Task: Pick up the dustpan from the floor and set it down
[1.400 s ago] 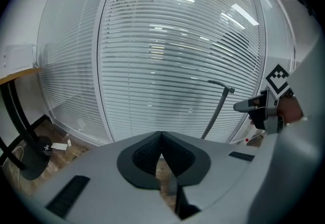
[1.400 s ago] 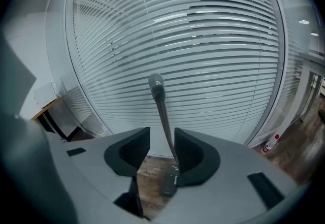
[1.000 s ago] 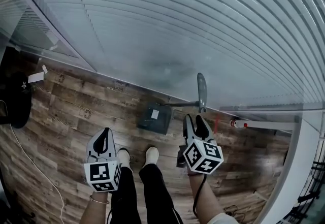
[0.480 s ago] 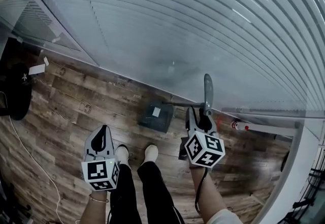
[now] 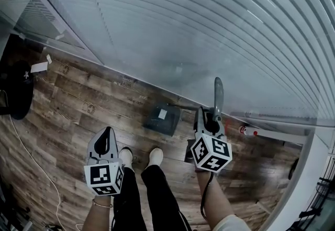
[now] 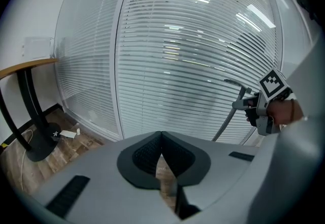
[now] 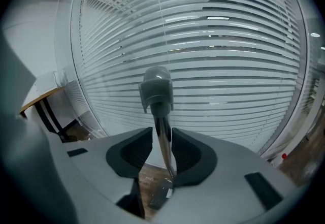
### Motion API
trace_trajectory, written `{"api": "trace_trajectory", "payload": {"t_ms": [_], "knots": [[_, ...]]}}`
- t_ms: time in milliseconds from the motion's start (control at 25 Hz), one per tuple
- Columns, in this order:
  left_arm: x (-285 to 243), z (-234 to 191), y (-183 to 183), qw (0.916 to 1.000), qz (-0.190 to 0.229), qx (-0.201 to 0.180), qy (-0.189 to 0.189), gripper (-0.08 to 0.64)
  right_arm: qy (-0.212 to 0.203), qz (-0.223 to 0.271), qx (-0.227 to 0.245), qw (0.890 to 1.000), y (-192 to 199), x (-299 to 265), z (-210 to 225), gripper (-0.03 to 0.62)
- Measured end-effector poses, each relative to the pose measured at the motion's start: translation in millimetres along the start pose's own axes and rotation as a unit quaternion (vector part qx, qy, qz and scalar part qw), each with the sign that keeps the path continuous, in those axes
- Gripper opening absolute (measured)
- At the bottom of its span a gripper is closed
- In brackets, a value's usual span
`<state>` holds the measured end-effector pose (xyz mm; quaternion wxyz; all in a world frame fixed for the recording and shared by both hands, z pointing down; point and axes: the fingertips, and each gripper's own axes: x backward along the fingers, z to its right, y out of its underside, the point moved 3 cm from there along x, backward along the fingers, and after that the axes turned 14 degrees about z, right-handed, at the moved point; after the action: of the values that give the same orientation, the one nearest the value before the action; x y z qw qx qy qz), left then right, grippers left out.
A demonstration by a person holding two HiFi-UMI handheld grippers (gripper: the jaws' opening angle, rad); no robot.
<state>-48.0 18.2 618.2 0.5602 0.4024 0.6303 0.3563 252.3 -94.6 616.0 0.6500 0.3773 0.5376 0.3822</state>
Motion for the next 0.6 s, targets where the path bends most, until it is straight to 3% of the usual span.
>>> {"api": "trace_trajectory", "payload": {"t_ms": [600], "knots": [[5,11,-5,0.9997,0.008,-0.002,0.022,0.017,0.024,0.002,0.045,0.999,11,22,-2,0.095]]}}
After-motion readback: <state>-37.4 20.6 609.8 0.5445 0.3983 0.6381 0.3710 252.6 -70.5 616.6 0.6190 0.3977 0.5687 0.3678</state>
